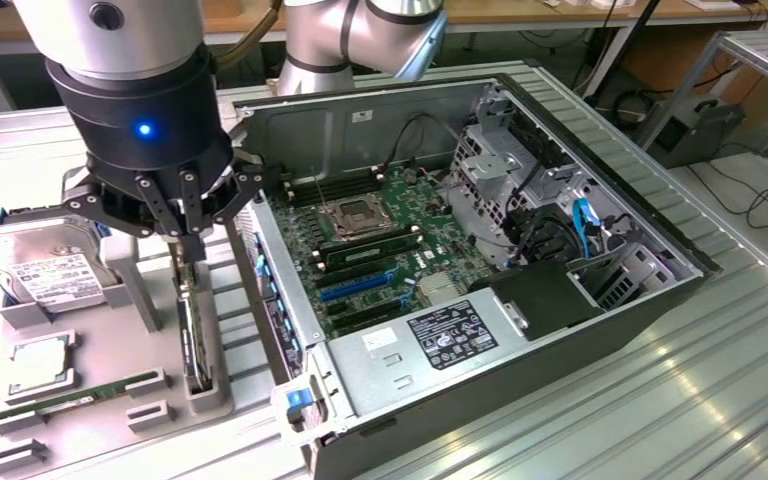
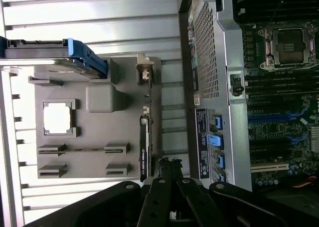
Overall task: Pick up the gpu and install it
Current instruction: 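Reach for the gpu, then pick up the gpu and move the gpu toward the slot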
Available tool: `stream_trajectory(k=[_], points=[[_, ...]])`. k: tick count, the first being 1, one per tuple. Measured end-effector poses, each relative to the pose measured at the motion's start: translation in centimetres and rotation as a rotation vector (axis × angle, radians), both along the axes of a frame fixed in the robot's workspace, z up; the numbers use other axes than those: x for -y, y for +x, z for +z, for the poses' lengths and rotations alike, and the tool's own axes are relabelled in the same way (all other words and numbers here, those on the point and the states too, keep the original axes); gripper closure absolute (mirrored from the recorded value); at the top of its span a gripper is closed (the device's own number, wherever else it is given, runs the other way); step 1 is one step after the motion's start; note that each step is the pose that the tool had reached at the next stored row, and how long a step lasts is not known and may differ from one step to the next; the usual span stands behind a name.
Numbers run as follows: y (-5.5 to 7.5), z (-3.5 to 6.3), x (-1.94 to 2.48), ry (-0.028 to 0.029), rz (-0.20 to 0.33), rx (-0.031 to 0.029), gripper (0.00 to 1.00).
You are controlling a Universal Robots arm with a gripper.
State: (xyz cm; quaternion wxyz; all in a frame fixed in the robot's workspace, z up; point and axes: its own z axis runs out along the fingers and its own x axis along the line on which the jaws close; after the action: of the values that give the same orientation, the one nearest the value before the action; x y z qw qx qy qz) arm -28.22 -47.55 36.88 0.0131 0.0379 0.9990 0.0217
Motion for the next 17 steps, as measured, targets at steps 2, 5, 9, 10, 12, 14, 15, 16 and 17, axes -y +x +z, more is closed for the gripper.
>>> stream_trajectory(k=[2, 5, 9, 10, 12, 14, 15, 16, 17], points=[[-0.03, -0.02, 0.12, 0.0000, 0.000, 0.0000, 0.89], [-0.04, -0.04, 0.18, 0.0000, 0.000, 0.0000, 0.89], [-0.04, -0.04, 0.19, -0.0001, 0.000, -0.0001, 0.89], [-0.04, -0.04, 0.19, 0.0000, 0.000, 0.0000, 0.89], [-0.04, -0.04, 0.19, 0.0000, 0.000, 0.0000, 0.89], [-0.04, -0.04, 0.19, 0.0000, 0.000, 0.0000, 0.89], [-0.04, -0.04, 0.19, 0.0000, 0.000, 0.0000, 0.89], [-0.04, -0.04, 0.19, 0.0000, 0.000, 0.0000, 0.89], [-0.04, -0.04, 0.19, -0.0001, 0.000, 0.0000, 0.89]])
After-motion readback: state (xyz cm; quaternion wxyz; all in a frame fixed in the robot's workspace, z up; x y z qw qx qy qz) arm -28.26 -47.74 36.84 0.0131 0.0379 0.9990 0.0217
